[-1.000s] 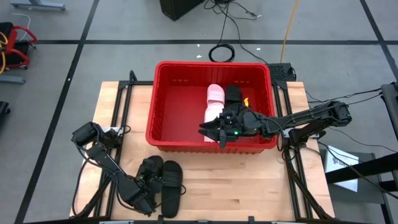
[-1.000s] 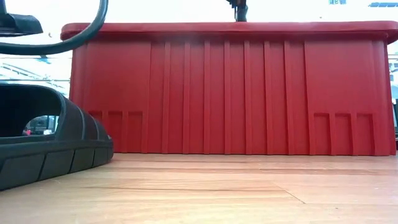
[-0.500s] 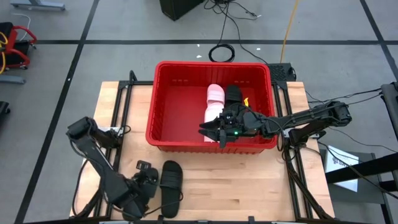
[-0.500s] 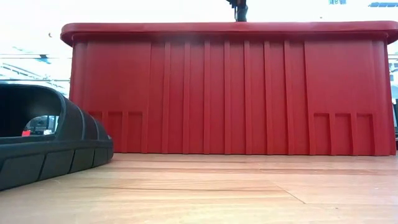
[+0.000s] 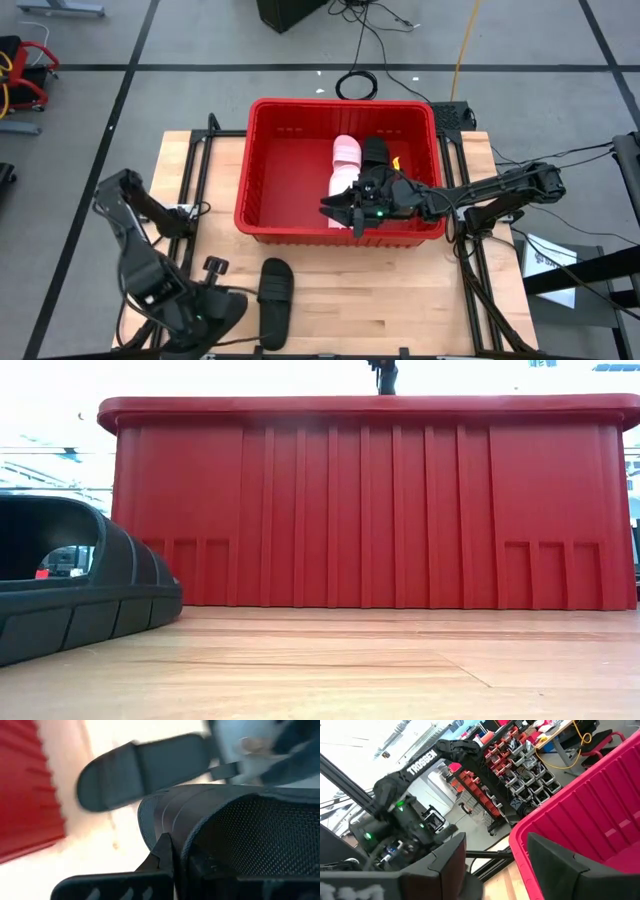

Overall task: Pick and place slides into bin
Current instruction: Put the black slide into the red bin

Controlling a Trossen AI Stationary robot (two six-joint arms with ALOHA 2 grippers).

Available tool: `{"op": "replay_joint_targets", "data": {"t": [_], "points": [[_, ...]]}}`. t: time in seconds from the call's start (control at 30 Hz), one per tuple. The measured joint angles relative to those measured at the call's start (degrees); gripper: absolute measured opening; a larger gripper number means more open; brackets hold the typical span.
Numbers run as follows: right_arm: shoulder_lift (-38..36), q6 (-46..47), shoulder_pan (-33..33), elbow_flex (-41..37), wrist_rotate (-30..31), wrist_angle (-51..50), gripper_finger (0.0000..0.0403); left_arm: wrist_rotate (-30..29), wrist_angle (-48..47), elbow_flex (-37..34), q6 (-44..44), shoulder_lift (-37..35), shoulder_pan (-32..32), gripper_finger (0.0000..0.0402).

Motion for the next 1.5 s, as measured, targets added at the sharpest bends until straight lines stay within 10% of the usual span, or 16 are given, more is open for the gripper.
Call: {"op": "replay_joint_targets", "data": {"t": [0.5,1.0,1.5], "points": [[0.01,-5.51,-0.91,0.0,4.5,10.25,0.0201,-0.43,7.23,15.6,12.96,-2.63,5.13,0.0001],[0.01,-18.92,-3.04,0.0,9.6,31.48,0.0201,-15.21,7.95,34.59,37.47,-2.74,11.92,0.0001],[0.01,-20.45,-7.18,0.0,15.01,34.52,0.0201,-17.76,-1.45,38.98,56.82,-6.8,30.96,0.0003]]}}
